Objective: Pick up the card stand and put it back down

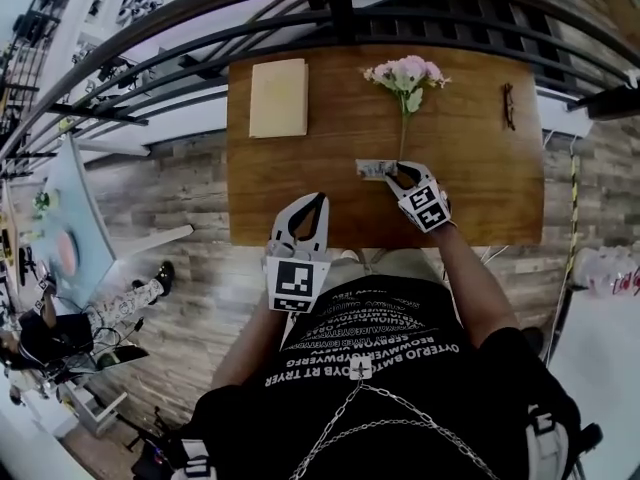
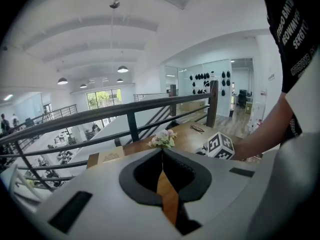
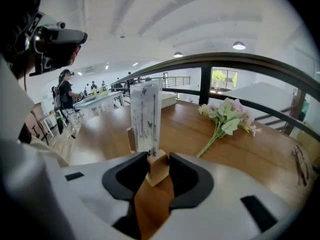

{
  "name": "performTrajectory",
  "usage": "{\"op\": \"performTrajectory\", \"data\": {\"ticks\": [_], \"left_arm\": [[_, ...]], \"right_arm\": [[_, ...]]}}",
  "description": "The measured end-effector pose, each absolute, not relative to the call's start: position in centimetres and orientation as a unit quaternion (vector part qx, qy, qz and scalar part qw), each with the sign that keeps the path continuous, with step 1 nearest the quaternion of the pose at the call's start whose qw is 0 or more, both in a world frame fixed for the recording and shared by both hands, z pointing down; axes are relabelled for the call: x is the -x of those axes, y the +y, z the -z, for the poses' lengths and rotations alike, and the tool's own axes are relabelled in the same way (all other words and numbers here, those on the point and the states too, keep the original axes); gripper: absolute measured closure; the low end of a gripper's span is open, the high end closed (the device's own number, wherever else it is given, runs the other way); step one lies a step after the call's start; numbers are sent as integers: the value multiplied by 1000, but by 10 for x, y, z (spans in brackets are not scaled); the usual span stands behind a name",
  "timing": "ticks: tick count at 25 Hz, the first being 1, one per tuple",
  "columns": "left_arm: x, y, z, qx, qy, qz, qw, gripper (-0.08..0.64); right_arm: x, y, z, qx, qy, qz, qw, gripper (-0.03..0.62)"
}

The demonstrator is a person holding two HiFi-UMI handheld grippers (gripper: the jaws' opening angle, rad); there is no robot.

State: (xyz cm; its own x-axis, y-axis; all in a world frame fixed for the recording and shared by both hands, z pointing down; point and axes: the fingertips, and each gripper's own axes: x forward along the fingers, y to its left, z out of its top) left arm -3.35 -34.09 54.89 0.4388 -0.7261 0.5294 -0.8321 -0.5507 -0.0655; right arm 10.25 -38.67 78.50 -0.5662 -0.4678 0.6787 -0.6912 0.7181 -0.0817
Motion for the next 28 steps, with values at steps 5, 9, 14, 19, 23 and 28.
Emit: {"op": "performTrajectory", "data": {"ticks": [5,9,14,19,23,28], "left_arm": [[36,-325,-557,-846,-458,-252,103,532],[49,-308,-545,-846,-462,-249,94,532],[71,-288,-506,-843,-474,-240,79,532],[82,-280,-457,-859,-481,-159,67,534],[85,-265,-419,-868,-482,-98,73,534],[98,-242,-401,-865,-485,-123,44,534]], "right_arm": [[-98,-382,-790,-341,-870,-167,315,448],[-99,-375,-788,-344,-867,-154,326,371],[-116,-362,-734,-392,-855,-154,303,350],[-131,-349,-668,-427,-843,-168,280,413],[-122,-324,-604,-432,-854,-160,242,576],[-107,-294,-528,-439,-865,-136,199,578]]}}
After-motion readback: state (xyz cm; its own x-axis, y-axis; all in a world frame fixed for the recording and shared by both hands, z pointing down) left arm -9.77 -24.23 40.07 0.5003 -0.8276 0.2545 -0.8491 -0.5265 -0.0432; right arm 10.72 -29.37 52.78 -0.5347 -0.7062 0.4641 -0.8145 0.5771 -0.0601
